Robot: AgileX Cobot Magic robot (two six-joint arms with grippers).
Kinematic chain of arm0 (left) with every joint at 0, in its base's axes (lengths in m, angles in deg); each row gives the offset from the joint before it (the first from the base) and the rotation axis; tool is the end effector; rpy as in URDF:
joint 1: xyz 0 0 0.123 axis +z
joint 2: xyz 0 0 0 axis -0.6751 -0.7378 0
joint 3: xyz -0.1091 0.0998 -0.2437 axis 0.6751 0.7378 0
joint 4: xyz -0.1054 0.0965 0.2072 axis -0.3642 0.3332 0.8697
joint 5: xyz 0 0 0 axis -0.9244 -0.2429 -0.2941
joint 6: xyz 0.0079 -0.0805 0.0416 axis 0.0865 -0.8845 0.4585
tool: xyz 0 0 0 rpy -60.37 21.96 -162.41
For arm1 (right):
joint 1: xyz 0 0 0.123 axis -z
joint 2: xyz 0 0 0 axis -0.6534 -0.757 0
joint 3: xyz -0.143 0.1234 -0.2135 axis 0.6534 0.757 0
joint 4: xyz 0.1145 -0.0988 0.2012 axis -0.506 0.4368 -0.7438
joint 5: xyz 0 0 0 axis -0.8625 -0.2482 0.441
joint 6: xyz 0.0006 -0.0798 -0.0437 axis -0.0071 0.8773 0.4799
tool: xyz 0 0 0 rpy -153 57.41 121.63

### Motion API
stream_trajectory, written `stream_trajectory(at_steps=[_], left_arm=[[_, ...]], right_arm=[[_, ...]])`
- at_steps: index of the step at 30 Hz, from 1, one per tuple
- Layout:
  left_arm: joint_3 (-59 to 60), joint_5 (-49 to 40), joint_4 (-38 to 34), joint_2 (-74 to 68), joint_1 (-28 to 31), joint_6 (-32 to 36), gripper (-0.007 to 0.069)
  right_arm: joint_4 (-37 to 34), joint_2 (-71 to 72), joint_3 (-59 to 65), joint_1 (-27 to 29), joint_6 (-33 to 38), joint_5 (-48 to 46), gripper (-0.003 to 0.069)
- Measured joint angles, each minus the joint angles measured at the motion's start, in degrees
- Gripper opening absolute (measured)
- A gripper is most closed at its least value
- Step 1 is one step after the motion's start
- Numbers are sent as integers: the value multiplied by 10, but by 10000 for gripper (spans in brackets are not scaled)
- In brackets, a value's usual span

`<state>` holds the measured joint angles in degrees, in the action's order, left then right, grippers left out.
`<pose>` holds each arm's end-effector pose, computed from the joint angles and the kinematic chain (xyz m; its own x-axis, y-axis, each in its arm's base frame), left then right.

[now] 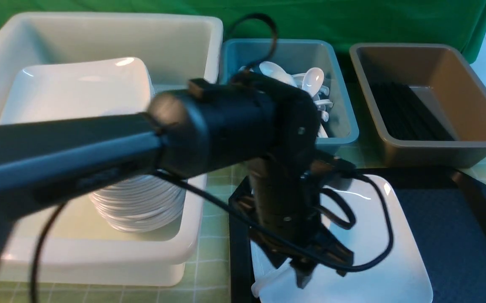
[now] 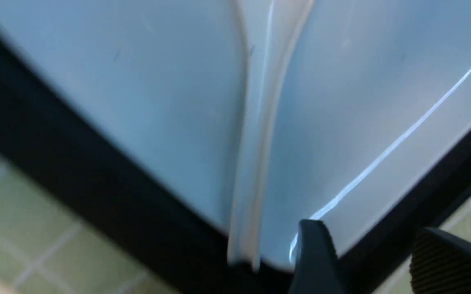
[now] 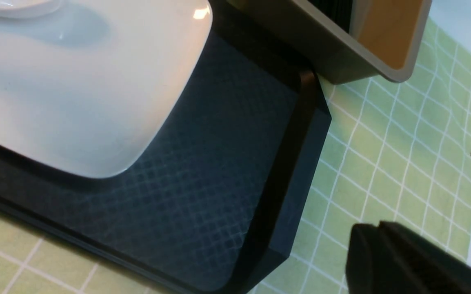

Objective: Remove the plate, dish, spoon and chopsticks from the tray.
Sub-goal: Use the left arm to grab a soup spoon from the plate, then use the left arm to put the soup spoon into the small storage box in the middle

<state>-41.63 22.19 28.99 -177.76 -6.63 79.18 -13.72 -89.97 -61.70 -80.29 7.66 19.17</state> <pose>0.2541 -0.3096 0.2330 -0.7523 0.6405 -0.1542 0.6584 0.7393 -0.1411 0.0797 0.0147 0.3574 -0.5369 -0.5282 -0.6578 -0.3861 0.8472 -0.3651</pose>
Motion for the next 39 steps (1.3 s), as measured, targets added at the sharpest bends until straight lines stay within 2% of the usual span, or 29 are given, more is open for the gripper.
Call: stream_trajectory(at_steps=[4,13,16,22,26,33,39], left_arm=[[-41,-6,17,-49,-1,8,374],[-42,16,47,-91,-1,8,365],[-42,28,50,-98,-1,8,336],[-46,37,84,-111,-1,-60,192],[-48,29,122,-111,-1,-96,68],[-109,0,140,-75,1,-108,64],[-308,41,160,-68,44,-110,64]], right_arm=[[0,0,0,0,0,0,0],[0,0,0,0,0,0,-3],[-1,0,0,0,0,0,-3],[-2,0,0,0,4,0,-3],[-3,0,0,0,15,-2,-2],[-3,0,0,0,15,-3,-2],[-15,0,0,0,15,1,-2]])
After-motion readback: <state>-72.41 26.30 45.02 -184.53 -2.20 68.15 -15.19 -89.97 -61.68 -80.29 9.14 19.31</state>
